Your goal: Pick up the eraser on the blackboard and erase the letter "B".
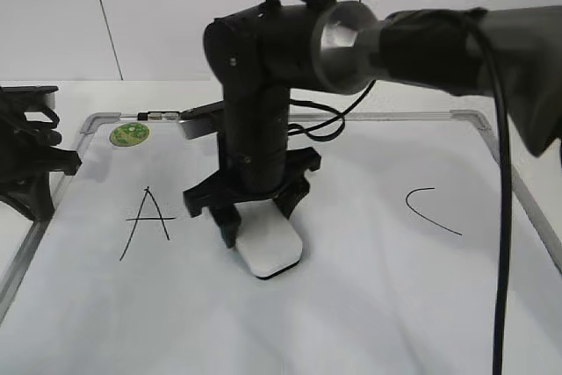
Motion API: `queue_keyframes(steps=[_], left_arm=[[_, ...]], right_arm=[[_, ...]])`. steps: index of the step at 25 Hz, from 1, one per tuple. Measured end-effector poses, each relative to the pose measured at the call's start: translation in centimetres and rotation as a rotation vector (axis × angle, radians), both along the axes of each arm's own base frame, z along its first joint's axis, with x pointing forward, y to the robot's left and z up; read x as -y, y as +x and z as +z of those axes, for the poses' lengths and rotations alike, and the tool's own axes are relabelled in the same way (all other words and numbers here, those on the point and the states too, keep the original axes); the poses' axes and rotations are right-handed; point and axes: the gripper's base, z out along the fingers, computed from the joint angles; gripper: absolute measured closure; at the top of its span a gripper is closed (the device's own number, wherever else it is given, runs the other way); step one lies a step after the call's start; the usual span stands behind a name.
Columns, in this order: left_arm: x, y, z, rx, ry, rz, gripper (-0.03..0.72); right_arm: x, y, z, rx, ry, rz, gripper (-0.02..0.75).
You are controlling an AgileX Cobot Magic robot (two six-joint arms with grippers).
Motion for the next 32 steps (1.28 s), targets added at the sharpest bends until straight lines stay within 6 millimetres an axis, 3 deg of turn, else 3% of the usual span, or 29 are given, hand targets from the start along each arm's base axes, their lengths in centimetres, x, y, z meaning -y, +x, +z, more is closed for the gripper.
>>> queue_keyframes(steps=[7, 10, 21, 23, 29, 32], left_arm=[[0.0, 0.1, 0.0, 0.009, -0.002, 0.001, 0.657], [0.0, 0.1, 0.0, 0.011, -0.003, 0.001, 0.657], [-0.1, 0.1, 0.0, 0.014, 0.007, -0.006, 0.657], [-0.1, 0.1, 0.0, 0.014, 0.007, -0.006, 0.657], [-0.1, 0.1, 0.0, 0.012, 0.010, -0.008, 0.657], [-0.1, 0.1, 0.0, 0.006, 0.010, -0.008, 0.657]], right_arm=[[6.5, 4.9, 0.0, 0.019, -0.026, -0.159, 0.200], [8.1, 5.9, 0.0, 0.021, -0.025, -0.204, 0.200], [8.6, 5.8, 0.8, 0.027, -0.003, -0.222, 0.200], [9.0, 5.7, 1.6, 0.030, -0.006, -0.224, 0.200], [10.4, 4.6, 8.2, 0.177, 0.028, -0.226, 0.200], [11.7, 3.9, 9.8, 0.194, 0.039, -0.251, 0.200]])
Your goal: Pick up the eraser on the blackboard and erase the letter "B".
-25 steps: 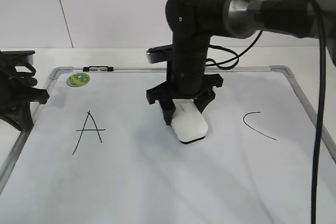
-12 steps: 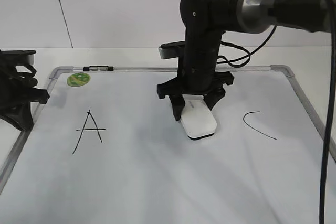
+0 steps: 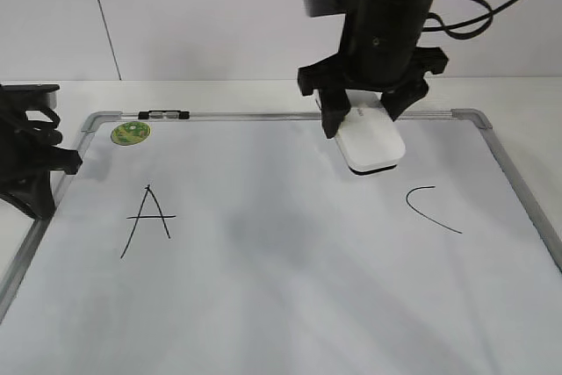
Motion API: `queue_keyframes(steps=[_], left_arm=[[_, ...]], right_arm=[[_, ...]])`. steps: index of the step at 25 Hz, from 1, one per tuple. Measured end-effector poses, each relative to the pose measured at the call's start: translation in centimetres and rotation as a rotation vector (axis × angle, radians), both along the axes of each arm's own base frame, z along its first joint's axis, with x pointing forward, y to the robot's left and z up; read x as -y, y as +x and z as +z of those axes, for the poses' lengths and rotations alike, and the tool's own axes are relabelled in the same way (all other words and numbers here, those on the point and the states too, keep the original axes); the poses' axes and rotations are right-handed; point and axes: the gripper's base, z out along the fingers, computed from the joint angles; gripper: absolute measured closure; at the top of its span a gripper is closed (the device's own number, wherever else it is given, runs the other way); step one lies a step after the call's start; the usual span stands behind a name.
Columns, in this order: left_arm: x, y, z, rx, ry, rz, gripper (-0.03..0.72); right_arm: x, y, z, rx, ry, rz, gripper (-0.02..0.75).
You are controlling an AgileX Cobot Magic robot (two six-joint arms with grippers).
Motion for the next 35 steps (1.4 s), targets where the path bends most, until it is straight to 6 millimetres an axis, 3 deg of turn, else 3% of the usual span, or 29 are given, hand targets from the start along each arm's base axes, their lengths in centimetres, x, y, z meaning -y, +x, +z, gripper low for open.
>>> queue_keyframes(steps=[10, 11, 18, 25, 35], left_arm=[[0.0, -0.1, 0.0, -0.007, 0.002, -0.002, 0.657], [0.0, -0.1, 0.0, -0.007, 0.002, -0.002, 0.657], [0.0, -0.1, 0.0, -0.010, 0.002, -0.002, 0.657], [0.0, -0.1, 0.0, -0.011, 0.002, -0.002, 0.657], [0.0, -0.1, 0.0, -0.011, 0.002, -0.002, 0.657]], right_arm=[[7.9, -2.5, 0.4, -0.059, -0.053, -0.154, 0.201], [9.5, -2.8, 0.3, -0.070, -0.061, -0.189, 0.201], [15.3, -2.8, -0.1, -0.108, -0.052, -0.312, 0.201], [16.8, -2.7, -0.3, -0.122, -0.036, -0.315, 0.200], [16.7, -1.4, -3.8, -0.205, -0.018, -0.273, 0.201]])
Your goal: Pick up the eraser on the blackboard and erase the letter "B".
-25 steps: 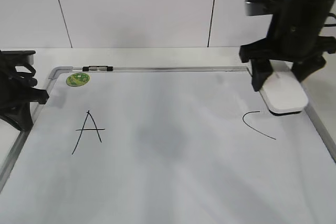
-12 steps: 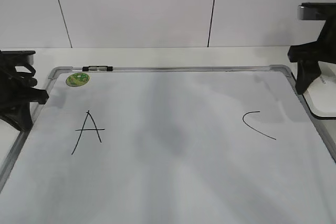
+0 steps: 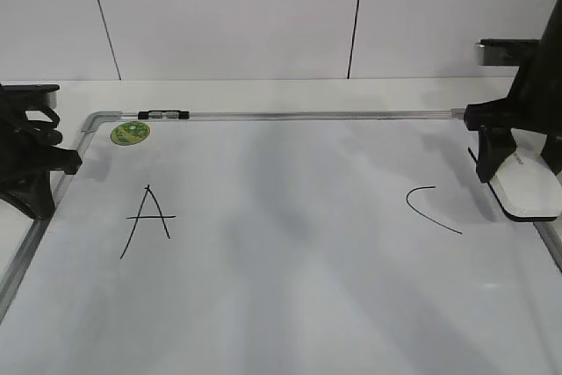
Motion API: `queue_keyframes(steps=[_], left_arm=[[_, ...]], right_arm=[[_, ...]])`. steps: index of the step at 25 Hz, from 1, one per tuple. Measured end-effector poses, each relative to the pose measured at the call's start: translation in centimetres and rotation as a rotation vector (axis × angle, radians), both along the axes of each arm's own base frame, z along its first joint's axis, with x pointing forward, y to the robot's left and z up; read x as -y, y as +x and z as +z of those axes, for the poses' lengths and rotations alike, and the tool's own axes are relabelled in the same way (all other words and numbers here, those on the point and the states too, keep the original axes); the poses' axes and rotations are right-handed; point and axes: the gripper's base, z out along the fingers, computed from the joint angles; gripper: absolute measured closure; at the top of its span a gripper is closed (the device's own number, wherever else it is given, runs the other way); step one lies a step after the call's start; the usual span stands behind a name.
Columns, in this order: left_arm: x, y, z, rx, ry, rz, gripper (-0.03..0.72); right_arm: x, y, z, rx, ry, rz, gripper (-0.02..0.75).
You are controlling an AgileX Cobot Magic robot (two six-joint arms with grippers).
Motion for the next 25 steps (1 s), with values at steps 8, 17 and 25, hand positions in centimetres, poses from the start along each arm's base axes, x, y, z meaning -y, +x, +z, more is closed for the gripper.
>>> queue_keyframes(steps=[8, 17, 25], left_arm=[[0.0, 0.0, 0.0, 0.000, 0.000, 0.000, 0.657], [0.0, 0.0, 0.0, 0.000, 0.000, 0.000, 0.657], [0.0, 0.0, 0.0, 0.000, 0.000, 0.000, 0.656]], right_arm=[[1.4, 1.0, -2.7, -0.040, 0.037, -0.034, 0.201], [1.3, 1.6, -4.9, -0.080, 0.043, -0.017, 0.201], [1.4, 1.8, -4.9, -0.068, 0.032, -0.008, 0.201]])
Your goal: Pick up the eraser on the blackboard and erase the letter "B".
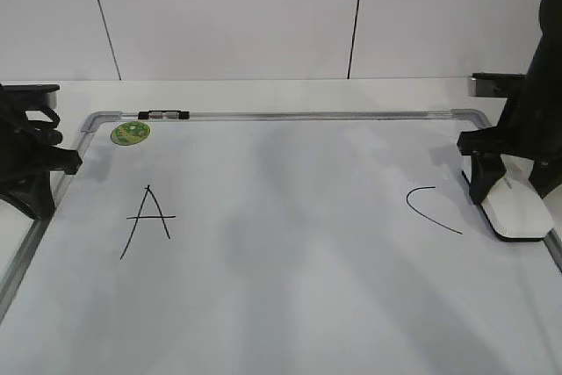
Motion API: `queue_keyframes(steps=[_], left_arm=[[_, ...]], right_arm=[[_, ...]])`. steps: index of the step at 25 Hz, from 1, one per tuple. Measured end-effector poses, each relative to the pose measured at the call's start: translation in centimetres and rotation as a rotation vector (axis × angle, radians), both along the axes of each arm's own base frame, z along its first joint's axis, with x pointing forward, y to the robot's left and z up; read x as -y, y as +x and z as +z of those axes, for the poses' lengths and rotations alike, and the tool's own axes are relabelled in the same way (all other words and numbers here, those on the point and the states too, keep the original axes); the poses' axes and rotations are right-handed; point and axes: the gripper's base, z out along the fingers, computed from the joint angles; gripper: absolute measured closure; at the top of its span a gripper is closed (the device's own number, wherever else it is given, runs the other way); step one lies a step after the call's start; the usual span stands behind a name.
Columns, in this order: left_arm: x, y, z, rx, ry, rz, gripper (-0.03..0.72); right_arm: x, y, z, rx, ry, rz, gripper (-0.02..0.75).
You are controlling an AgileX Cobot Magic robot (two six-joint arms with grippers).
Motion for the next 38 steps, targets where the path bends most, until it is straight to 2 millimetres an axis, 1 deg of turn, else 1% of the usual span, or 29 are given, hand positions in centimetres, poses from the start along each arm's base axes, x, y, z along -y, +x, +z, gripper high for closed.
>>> queue_keyframes(steps=[13, 16, 18, 25, 30, 35, 38], left_arm=[[0.0, 0.0, 0.0, 0.000, 0.000, 0.000, 0.656], [0.0, 0.0, 0.0, 0.000, 0.000, 0.000, 0.656], [0.0, 0.0, 0.0, 0.000, 0.000, 0.000, 0.656], [0.0, 0.0, 0.0, 0.000, 0.000, 0.000, 0.655], [0.0, 0.0, 0.0, 0.000, 0.000, 0.000, 0.655], [0.0, 0.0, 0.0, 0.000, 0.000, 0.000, 0.654], [0.0, 0.0, 0.0, 0.000, 0.001, -0.001, 0.650]], right_arm=[[0.0, 0.1, 0.0, 0.004, -0.001, 0.001, 0.193], [0.0, 0.0, -0.1, -0.007, -0.002, 0.002, 0.159], [0.0, 0.1, 0.1, -0.016, -0.002, 0.003, 0.133], [0.0, 1.4, 2.5, 0.045, -0.004, 0.005, 0.125], [-0.1, 2.5, 4.4, 0.117, 0.007, 0.002, 0.138], [-0.3, 2.1, 5.8, 0.148, 0.033, -0.006, 0.145], [-0.3, 1.4, 8.0, 0.200, 0.041, -0.011, 0.146]])
